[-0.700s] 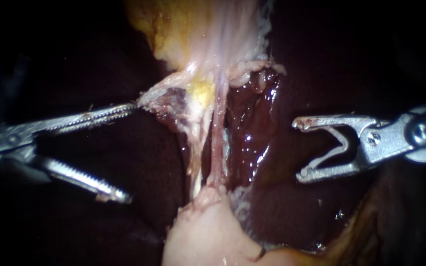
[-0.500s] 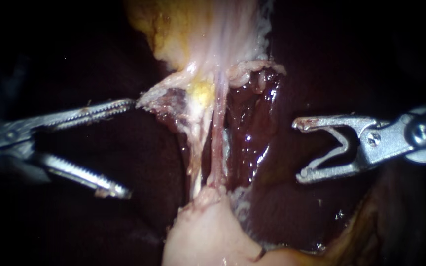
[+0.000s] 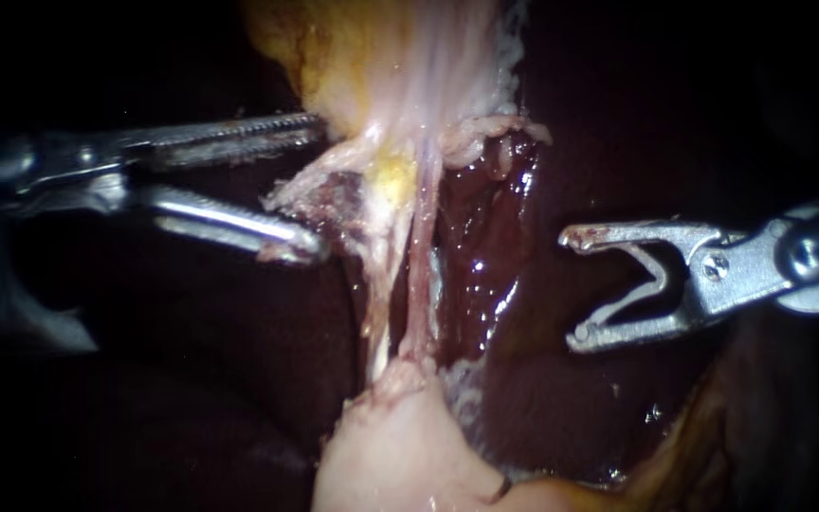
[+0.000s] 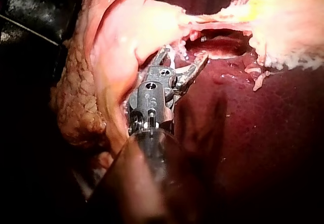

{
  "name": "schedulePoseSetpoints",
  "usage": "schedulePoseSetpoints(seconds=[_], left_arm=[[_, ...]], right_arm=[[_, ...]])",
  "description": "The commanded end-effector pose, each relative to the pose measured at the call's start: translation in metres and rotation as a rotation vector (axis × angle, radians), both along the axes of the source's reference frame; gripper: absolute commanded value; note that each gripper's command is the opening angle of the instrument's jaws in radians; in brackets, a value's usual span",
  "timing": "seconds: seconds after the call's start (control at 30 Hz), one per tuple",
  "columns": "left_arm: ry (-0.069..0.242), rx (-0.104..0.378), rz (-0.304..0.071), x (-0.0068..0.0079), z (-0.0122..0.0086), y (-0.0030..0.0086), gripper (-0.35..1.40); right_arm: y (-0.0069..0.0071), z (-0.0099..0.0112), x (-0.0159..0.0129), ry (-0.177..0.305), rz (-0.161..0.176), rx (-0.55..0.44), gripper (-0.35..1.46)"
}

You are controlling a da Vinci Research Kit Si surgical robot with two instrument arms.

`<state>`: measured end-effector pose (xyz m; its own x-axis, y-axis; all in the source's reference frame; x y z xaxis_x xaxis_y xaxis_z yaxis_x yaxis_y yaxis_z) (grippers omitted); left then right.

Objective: Grabbing gallbladder

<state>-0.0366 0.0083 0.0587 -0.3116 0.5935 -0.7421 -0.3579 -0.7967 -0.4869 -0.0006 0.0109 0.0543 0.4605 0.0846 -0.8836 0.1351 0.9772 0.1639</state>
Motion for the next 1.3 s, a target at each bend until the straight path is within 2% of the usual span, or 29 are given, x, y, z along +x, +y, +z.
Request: schedulePoseSetpoints(seconds=[0.03,0.07,0.13,0.23,0.3,0.37,0.53,0.67,0.83,0.9,1.03,1.3], left_arm=[[0.011,0.004,0.004,-0.0001,0.0006,-0.0002,0.51],[0.017,0.004,0.007,-0.0001,0.0010,-0.0003,0.46],[0.022,0.019,0.004,0.0000,0.0015,-0.0006,0.22],[0.031,0.062,-0.005,0.0006,0.0012,-0.0005,-0.34],[0.040,0.079,-0.019,0.0011,0.0005,-0.0002,-0.35],[0.051,0.104,-0.050,0.0016,-0.0005,0.0003,-0.35],[0.053,0.124,-0.058,0.0030,-0.0030,0.0015,-0.35],[0.063,0.138,-0.077,0.0049,-0.0063,0.0035,-0.35],[0.050,0.148,-0.114,0.0069,-0.0091,0.0056,-0.35],[0.052,0.149,-0.123,0.0073,-0.0093,0.0056,-0.35],[0.062,0.145,-0.136,0.0071,-0.0090,0.0053,-0.35],[0.060,0.147,-0.135,0.0069,-0.0089,0.0052,-0.35]], right_arm=[[0.0000,0.0000,0.0000,0.000,0.000,0.000,0.50],[0.0000,0.0000,0.0000,0.000,0.000,0.000,0.50],[0.0000,0.0000,0.0000,0.000,0.000,0.000,0.50],[0.0000,0.0000,0.0000,0.000,0.000,0.000,0.50],[0.0000,0.0000,0.0000,0.000,0.000,0.000,0.50],[0.0000,0.0001,-0.0001,-0.001,0.000,0.000,0.50],[0.0000,0.0001,-0.0001,0.000,0.000,0.000,0.50],[0.0000,0.0000,-0.0002,0.000,-0.001,0.000,0.50],[0.0000,0.0000,-0.0002,0.000,-0.001,0.000,0.50],[0.0000,0.0000,-0.0002,0.000,-0.001,0.000,0.50],[0.0000,0.0000,-0.0002,0.000,-0.001,0.000,0.50],[0.0000,0.0001,-0.0002,0.000,0.000,0.000,0.50]])
